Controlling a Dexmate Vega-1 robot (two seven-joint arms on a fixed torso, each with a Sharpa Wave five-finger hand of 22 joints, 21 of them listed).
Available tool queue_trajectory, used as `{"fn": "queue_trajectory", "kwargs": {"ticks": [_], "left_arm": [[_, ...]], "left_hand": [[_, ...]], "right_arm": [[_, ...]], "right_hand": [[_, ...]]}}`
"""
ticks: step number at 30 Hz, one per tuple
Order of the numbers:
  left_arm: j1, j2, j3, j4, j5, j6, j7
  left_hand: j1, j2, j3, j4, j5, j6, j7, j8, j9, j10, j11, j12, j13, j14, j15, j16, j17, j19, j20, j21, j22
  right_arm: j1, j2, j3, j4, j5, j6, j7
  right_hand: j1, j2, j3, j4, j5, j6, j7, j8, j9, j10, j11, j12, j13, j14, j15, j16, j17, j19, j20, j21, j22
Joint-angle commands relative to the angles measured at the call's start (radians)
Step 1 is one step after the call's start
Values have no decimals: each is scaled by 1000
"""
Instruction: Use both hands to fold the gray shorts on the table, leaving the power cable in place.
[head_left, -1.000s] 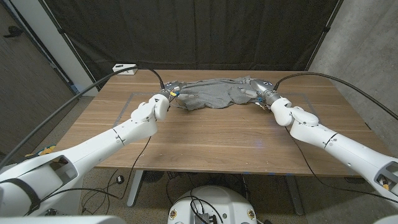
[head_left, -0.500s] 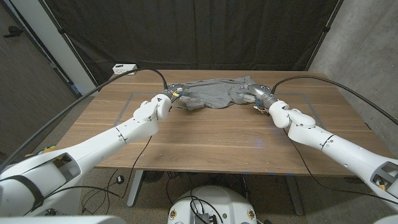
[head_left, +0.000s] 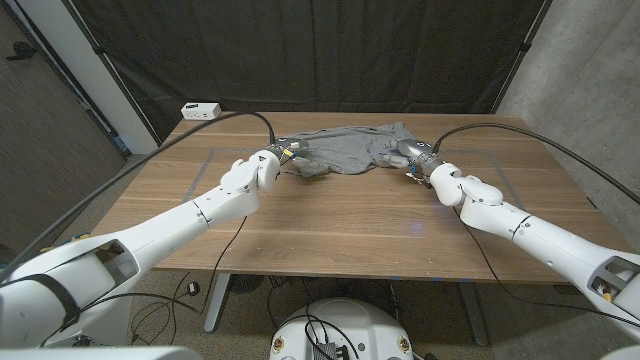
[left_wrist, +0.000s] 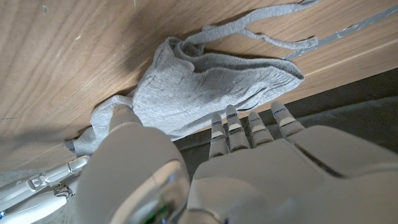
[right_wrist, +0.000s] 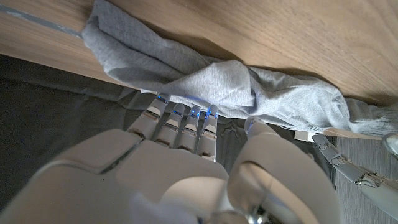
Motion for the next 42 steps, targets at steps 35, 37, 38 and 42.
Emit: {"fn": "queue_trajectory", "kwargs": {"ticks": [35,37,38,42], "left_arm": [[-121,-113,160,213,288,-59,-16],[-125,-116,166,221,303,-60,-16],[-126,-118,167,226,305,-64,-14],[-131,-128,171,250,324,-75,14]], "left_hand": [[541,255,283,-175,-18,346,-57,46,10,380,-124,65,2,266,-95,18,-8,169,-29,61,9],[568,263,306,-177,-7,368,-57,47,10,400,-125,65,2,274,-98,15,-9,171,-30,65,10],[574,264,311,-177,-4,370,-56,45,10,404,-124,65,2,276,-100,14,-9,171,-29,66,10],[640,277,378,-175,26,448,-60,53,14,450,-149,62,4,303,-116,10,-10,173,-35,78,14]], "right_arm": [[111,44,-67,162,79,62,117],[125,44,-68,175,98,79,153],[130,45,-70,178,102,81,167],[128,43,-73,174,94,73,159]], "right_hand": [[-21,14,9,-7,0,57,24,21,1,54,21,24,2,22,-19,20,-6,8,5,17,2],[-22,14,10,-7,0,64,24,22,1,61,23,25,2,27,-20,22,-7,10,4,18,2],[-22,15,10,-8,0,70,25,24,1,64,24,27,2,28,-20,22,-7,14,4,19,2],[-27,21,13,-5,0,83,30,26,1,80,26,30,2,40,-21,27,-7,20,3,21,2]]}}
